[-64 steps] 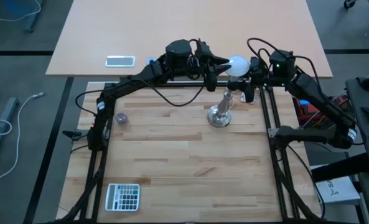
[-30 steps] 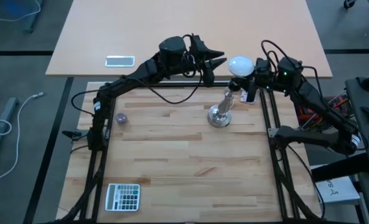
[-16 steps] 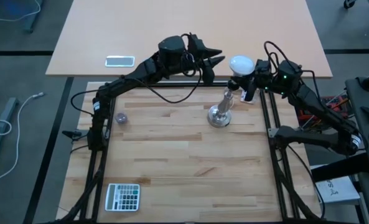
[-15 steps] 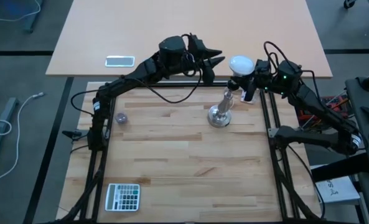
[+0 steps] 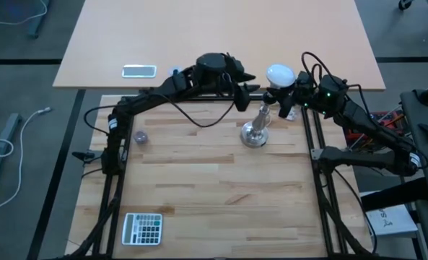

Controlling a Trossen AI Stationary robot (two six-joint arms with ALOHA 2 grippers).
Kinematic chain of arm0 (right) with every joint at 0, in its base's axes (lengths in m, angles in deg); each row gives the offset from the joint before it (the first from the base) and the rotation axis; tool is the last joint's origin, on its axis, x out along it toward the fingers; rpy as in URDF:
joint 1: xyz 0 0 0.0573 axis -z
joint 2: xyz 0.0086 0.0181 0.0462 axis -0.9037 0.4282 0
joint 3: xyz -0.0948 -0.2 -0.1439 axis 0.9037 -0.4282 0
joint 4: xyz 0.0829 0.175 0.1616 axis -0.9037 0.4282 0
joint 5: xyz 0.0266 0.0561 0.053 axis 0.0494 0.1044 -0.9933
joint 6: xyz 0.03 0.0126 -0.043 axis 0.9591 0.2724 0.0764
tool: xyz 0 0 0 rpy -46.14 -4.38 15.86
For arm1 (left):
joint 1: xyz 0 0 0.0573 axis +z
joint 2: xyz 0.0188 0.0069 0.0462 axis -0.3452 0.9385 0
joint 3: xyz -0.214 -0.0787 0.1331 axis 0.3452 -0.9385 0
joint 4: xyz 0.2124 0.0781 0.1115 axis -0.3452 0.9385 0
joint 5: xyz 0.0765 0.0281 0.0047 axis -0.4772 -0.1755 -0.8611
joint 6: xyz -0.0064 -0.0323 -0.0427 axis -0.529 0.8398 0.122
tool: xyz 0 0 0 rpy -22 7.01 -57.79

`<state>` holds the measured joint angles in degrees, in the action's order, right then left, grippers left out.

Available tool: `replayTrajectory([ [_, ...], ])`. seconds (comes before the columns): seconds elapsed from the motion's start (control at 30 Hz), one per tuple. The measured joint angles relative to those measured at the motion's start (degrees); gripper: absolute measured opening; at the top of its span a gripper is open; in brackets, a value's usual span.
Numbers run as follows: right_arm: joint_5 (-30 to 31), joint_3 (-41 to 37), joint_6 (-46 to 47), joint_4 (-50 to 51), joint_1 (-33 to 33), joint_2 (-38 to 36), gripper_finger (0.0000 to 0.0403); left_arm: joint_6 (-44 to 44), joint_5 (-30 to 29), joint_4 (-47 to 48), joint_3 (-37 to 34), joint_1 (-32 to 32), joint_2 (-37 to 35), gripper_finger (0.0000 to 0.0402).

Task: Screw lightbulb
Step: Insert the light bulb into the lamp

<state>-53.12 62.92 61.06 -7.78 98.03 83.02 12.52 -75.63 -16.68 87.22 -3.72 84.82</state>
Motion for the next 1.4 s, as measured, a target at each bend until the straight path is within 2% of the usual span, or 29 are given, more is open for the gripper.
replayTrajectory([
  [0.27,0.7,0.0,4.5,0.1,-0.2,0.1,0.0151,1.5,0.3,-7.1,-6.1,-1.5,0.2,0.0201],
  [0.5,0.1,0.8,2.3,1.4,-0.3,0.4,0.0152,2.4,-0.1,-10.3,-8.4,-1.3,0.2,0.0203],
  [0.67,0.0,0.7,1.3,4.1,-0.3,0.5,0.0201,1.2,-0.1,-12.2,-8.4,-1.4,0.0,0.0204],
  [0.8,0.0,0.7,0.4,4.8,-1.1,0.7,0.0215,0.1,-0.1,-12.7,-8.4,-1.2,0.1,0.0203],
  [1.4,0.0,0.9,-4.6,4.1,-1.9,-1.0,0.0148,-1.2,0.0,-15.4,-9.0,0.8,0.1,0.0204],
])
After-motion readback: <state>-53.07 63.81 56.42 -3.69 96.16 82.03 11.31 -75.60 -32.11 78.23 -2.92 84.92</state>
